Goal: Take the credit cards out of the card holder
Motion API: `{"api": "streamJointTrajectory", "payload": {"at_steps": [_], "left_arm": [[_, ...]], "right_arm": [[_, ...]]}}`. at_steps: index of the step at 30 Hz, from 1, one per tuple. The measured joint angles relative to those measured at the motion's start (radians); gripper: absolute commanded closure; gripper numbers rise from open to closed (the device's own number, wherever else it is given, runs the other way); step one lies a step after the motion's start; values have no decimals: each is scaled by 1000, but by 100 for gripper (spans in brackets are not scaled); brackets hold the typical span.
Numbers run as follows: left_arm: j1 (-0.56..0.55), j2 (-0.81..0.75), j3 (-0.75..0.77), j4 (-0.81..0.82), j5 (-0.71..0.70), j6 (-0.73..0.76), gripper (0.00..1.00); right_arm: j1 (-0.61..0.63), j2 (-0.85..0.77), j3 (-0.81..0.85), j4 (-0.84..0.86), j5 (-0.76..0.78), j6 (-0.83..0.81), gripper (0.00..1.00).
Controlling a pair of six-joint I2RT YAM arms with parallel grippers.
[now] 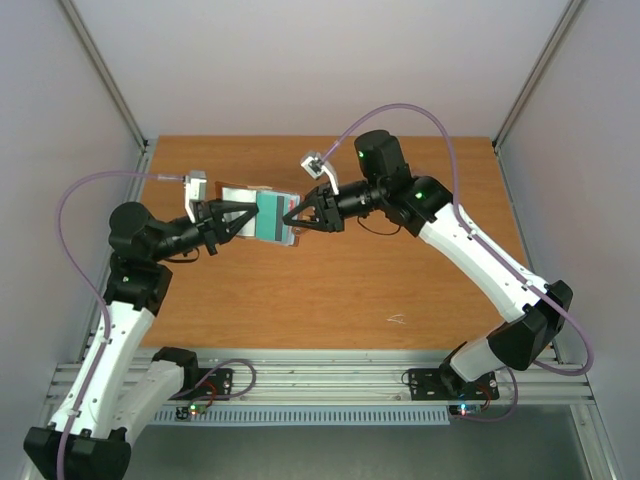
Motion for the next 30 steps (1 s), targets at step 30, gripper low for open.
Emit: {"api": "streamJointTrajectory", "payload": {"at_steps": [30], "left_arm": [[-20, 70, 17, -32, 93, 59, 100]], "right_arm": [[-13, 32, 58, -103, -10, -50, 79]]}}
